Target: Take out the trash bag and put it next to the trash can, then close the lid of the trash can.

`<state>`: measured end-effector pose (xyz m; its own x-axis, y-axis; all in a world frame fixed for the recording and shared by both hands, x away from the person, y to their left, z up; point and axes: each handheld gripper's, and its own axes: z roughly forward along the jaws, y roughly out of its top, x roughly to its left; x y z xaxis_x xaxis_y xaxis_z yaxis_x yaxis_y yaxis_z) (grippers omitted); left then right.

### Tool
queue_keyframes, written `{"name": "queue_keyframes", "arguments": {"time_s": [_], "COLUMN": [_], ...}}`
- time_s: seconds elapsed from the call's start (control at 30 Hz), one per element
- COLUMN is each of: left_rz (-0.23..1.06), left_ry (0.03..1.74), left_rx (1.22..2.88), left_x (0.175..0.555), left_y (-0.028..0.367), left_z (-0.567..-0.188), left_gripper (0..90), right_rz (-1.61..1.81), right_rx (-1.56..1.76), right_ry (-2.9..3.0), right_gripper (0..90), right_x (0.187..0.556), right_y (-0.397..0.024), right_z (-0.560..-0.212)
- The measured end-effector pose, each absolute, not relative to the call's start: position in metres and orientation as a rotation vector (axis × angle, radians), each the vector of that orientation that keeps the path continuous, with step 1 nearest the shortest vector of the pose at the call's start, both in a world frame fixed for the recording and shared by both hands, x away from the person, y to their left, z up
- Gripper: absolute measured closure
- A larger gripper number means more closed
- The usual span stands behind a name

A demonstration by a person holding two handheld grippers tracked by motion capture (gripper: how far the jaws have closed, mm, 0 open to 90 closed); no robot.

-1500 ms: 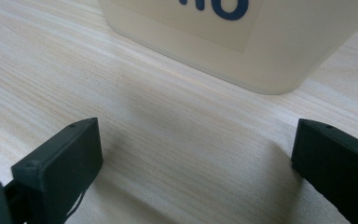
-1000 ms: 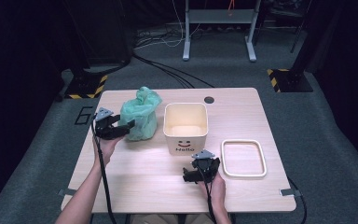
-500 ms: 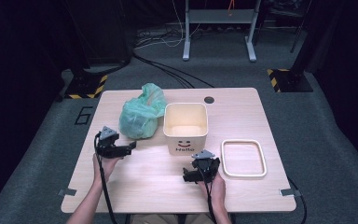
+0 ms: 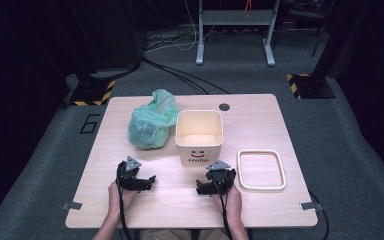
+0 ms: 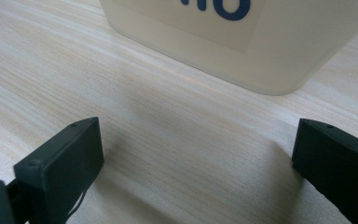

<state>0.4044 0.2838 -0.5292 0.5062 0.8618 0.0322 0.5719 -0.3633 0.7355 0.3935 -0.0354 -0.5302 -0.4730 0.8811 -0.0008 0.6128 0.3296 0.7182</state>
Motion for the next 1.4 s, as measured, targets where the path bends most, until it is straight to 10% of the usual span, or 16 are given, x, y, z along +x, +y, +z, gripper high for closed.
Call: {"name": "queue_keyframes", "arguments": {"time_s": [1.4], "left_rz": [0.535], "left_ry": [1.241], "left_rx": [2.040], "left_x": [0.408], "left_y": [0.284], "left_z": [-0.530], "left_gripper": [7.9], "right_rz": [1.058], "right_rx": [1.314], "right_ry": [2.153], "right_gripper": [3.4], "right_x": [0.367], "right_y": [-0.097], "right_z": [-0.491]}}
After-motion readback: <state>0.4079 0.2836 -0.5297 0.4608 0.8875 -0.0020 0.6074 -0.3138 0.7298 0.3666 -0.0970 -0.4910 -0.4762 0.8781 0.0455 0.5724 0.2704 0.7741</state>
